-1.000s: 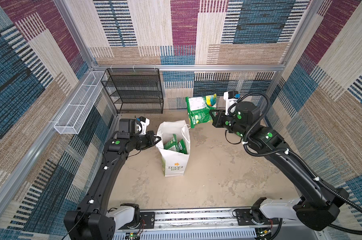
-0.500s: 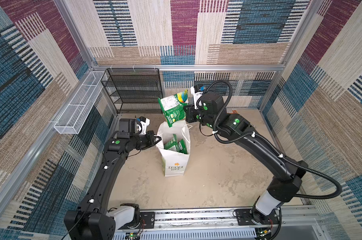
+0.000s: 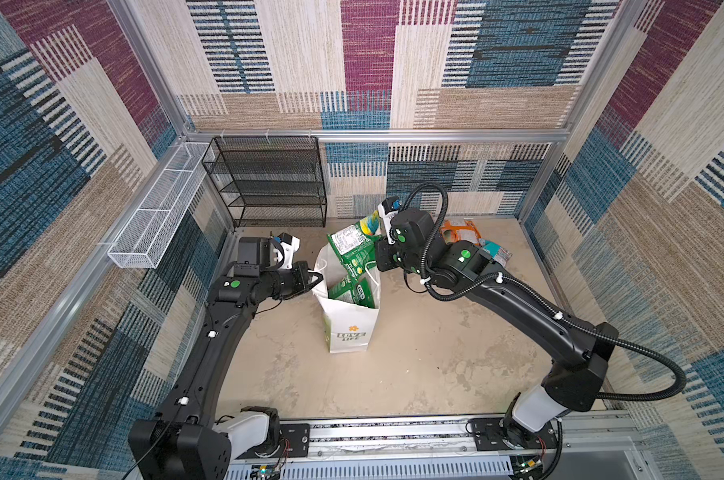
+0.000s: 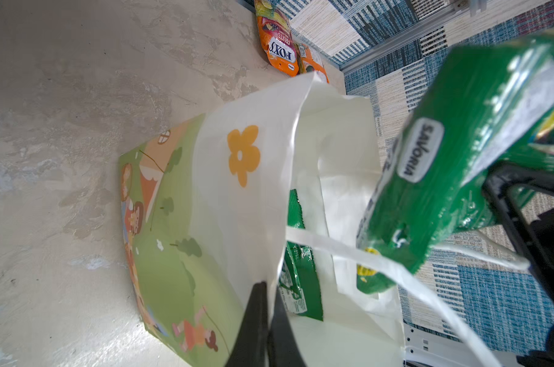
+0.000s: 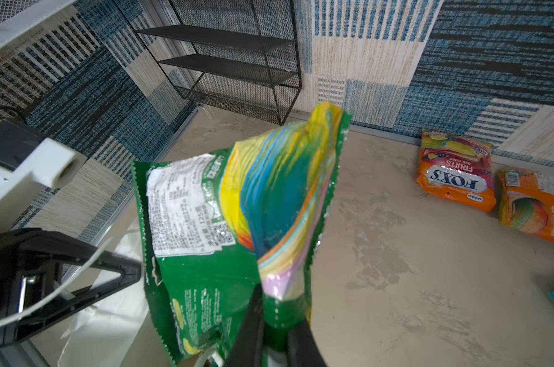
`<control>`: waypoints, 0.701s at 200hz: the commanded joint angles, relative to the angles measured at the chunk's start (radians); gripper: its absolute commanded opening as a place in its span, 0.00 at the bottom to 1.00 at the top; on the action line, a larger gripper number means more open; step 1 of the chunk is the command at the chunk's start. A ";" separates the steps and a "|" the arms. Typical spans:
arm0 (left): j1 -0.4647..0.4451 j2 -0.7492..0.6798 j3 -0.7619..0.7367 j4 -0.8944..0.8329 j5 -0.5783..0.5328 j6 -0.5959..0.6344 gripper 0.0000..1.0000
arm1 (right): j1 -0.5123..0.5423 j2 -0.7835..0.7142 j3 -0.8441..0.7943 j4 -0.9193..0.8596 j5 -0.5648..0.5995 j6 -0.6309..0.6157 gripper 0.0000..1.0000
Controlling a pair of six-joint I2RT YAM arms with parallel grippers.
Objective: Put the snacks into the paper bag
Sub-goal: 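Carry the green rainbow packet over the bag and lower it inside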
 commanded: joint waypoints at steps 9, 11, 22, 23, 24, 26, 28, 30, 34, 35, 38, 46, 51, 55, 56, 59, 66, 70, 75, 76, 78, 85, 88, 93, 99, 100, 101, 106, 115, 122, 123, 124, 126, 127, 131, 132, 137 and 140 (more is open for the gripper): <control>0.000 -0.004 0.001 0.066 0.029 -0.010 0.00 | 0.021 -0.013 -0.020 -0.006 -0.001 0.005 0.00; 0.000 -0.003 0.000 0.065 0.029 -0.009 0.00 | 0.023 -0.012 -0.021 -0.007 0.000 0.004 0.00; 0.000 -0.002 0.001 0.066 0.031 -0.010 0.00 | 0.030 -0.005 -0.019 -0.018 0.004 -0.003 0.00; 0.000 -0.002 0.001 0.066 0.030 -0.009 0.00 | 0.031 -0.004 -0.019 -0.019 0.004 -0.002 0.00; 0.000 -0.001 0.001 0.065 0.030 -0.009 0.00 | 0.031 -0.002 -0.017 -0.020 0.004 -0.003 0.00; -0.001 -0.001 0.001 0.065 0.031 -0.010 0.00 | 0.032 -0.001 -0.015 -0.023 0.006 -0.005 0.00; 0.000 -0.001 0.001 0.065 0.031 -0.009 0.00 | 0.034 0.001 -0.014 -0.026 0.007 -0.005 0.00; 0.000 -0.001 0.001 0.064 0.030 -0.010 0.00 | 0.035 0.003 -0.012 -0.027 0.008 -0.006 0.00; 0.000 -0.001 0.001 0.065 0.031 -0.010 0.00 | 0.037 0.006 -0.010 -0.032 0.010 -0.007 0.00; 0.000 -0.001 0.000 0.065 0.031 -0.009 0.00 | 0.038 0.007 -0.007 -0.033 0.010 -0.007 0.00; -0.001 -0.001 0.000 0.064 0.030 -0.009 0.00 | 0.040 0.011 -0.004 -0.036 0.011 -0.008 0.00; 0.000 -0.001 0.001 0.064 0.028 -0.009 0.00 | 0.046 0.016 0.001 -0.041 0.015 -0.011 0.00; 0.000 -0.002 0.001 0.064 0.029 -0.010 0.00 | 0.049 0.019 0.004 -0.043 0.017 -0.014 0.00; 0.000 -0.001 0.001 0.064 0.029 -0.010 0.00 | 0.052 0.020 0.006 -0.045 0.019 -0.017 0.00; 0.000 -0.002 0.001 0.065 0.029 -0.010 0.00 | 0.053 0.021 0.007 -0.045 0.019 -0.018 0.00; 0.000 -0.001 0.000 0.064 0.029 -0.009 0.00 | 0.054 0.023 0.008 -0.046 0.020 -0.019 0.00; 0.000 0.000 0.000 0.064 0.028 -0.008 0.00 | 0.056 0.029 0.015 -0.052 0.014 -0.026 0.00; 0.000 -0.001 0.001 0.063 0.029 -0.009 0.00 | 0.058 0.033 0.021 -0.057 0.014 -0.030 0.00; 0.000 0.000 0.001 0.064 0.028 -0.008 0.00 | 0.060 0.040 0.032 -0.066 0.016 -0.033 0.00; 0.000 0.000 0.001 0.065 0.028 -0.008 0.00 | 0.060 0.042 0.034 -0.069 0.016 -0.034 0.00; 0.000 0.000 0.001 0.065 0.029 -0.009 0.00 | 0.061 0.045 0.039 -0.074 0.018 -0.035 0.00; -0.001 0.000 0.001 0.065 0.029 -0.008 0.00 | 0.065 0.058 0.055 -0.090 0.025 -0.039 0.00; 0.000 0.000 0.001 0.065 0.029 -0.009 0.00 | 0.067 0.060 0.062 -0.097 0.029 -0.042 0.00; 0.000 0.000 0.001 0.064 0.029 -0.008 0.00 | 0.069 0.071 0.073 -0.110 0.037 -0.043 0.00; 0.000 0.000 0.001 0.065 0.029 -0.008 0.00 | 0.072 0.081 0.086 -0.124 0.047 -0.045 0.00; 0.000 -0.001 0.002 0.065 0.029 -0.008 0.00 | 0.072 0.083 0.088 -0.127 0.049 -0.045 0.00; 0.000 -0.001 0.002 0.064 0.029 -0.008 0.00 | 0.072 0.084 0.090 -0.129 0.050 -0.046 0.00; 0.000 -0.001 0.002 0.065 0.029 -0.008 0.00 | 0.074 0.093 0.101 -0.140 0.054 -0.048 0.00; -0.001 -0.001 0.002 0.064 0.029 -0.008 0.00 | 0.077 0.108 0.118 -0.158 0.058 -0.051 0.00; 0.000 -0.001 0.001 0.064 0.029 -0.008 0.00 | 0.081 0.119 0.129 -0.170 0.061 -0.055 0.00; 0.000 -0.001 0.001 0.064 0.029 -0.008 0.00 | 0.082 0.121 0.132 -0.172 0.061 -0.056 0.00; 0.000 -0.001 0.001 0.063 0.029 -0.008 0.00 | 0.083 0.121 0.133 -0.174 0.061 -0.057 0.00; -0.001 -0.002 0.001 0.063 0.029 -0.008 0.00 | 0.084 0.126 0.135 -0.178 0.064 -0.058 0.00; -0.001 -0.001 0.001 0.062 0.029 -0.008 0.00 | 0.085 0.129 0.138 -0.180 0.064 -0.058 0.00; 0.000 -0.002 0.001 0.062 0.027 -0.008 0.00 | 0.087 0.136 0.146 -0.188 0.070 -0.059 0.00; 0.000 -0.003 0.001 0.062 0.027 -0.008 0.00 | 0.088 0.138 0.147 -0.191 0.071 -0.059 0.00; 0.000 -0.003 0.002 0.062 0.026 -0.009 0.00 | 0.092 0.148 0.157 -0.203 0.080 -0.061 0.00; -0.001 -0.003 0.002 0.061 0.026 -0.008 0.00 | 0.094 0.153 0.162 -0.210 0.086 -0.060 0.00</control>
